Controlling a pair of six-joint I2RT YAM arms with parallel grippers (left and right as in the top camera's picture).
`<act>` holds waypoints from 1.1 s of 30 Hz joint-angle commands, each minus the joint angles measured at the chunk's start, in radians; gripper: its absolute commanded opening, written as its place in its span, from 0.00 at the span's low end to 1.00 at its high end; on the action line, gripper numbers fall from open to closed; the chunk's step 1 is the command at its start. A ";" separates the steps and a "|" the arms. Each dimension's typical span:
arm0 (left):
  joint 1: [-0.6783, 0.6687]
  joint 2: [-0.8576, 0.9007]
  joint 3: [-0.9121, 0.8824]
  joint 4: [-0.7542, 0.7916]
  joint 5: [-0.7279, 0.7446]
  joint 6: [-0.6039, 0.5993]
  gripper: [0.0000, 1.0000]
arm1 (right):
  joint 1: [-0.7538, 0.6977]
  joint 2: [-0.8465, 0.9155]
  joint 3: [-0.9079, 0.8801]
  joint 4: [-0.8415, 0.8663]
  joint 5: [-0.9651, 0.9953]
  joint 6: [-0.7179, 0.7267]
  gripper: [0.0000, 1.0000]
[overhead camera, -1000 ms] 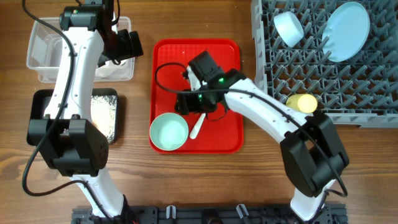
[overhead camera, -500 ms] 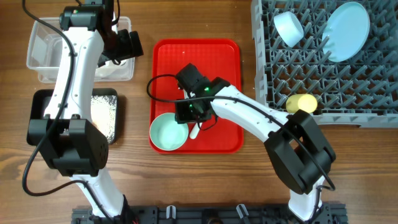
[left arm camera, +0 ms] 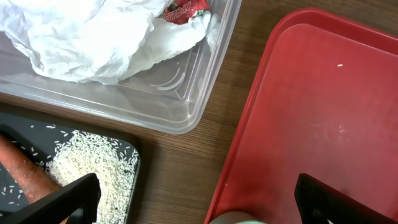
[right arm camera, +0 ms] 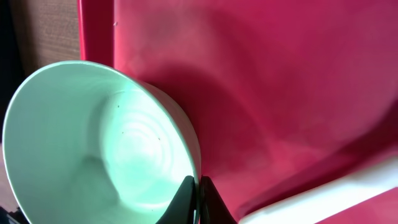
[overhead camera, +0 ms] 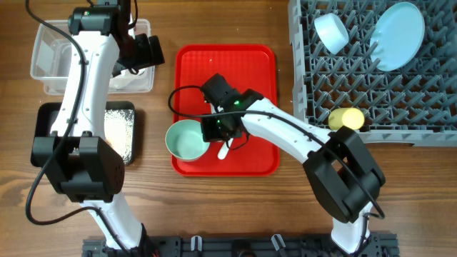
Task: Sort waste into correct bins and load items into the dishwasher rack
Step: 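Grasp the rim of the green bowl with the right gripper, then carry the green bowl into the rack with the right gripper and release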
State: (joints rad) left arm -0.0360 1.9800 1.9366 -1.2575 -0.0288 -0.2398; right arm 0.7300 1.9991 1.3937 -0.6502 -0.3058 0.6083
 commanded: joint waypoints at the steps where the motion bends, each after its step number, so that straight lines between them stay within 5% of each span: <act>1: 0.006 -0.027 0.006 0.000 -0.006 -0.011 1.00 | -0.044 0.022 0.040 -0.023 0.013 -0.025 0.04; 16: 0.006 -0.027 0.006 0.000 -0.006 -0.011 1.00 | -0.283 -0.090 0.437 -0.405 0.598 -0.227 0.05; 24: 0.006 -0.027 0.006 0.000 -0.006 -0.011 1.00 | -0.349 -0.158 0.439 -0.529 1.230 -0.276 0.04; 33: 0.006 -0.027 0.006 0.000 -0.006 -0.011 1.00 | -0.445 -0.157 0.335 -0.538 1.355 -0.347 0.04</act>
State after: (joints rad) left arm -0.0360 1.9800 1.9366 -1.2575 -0.0288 -0.2398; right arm 0.3260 1.8473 1.7691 -1.1885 0.9108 0.2966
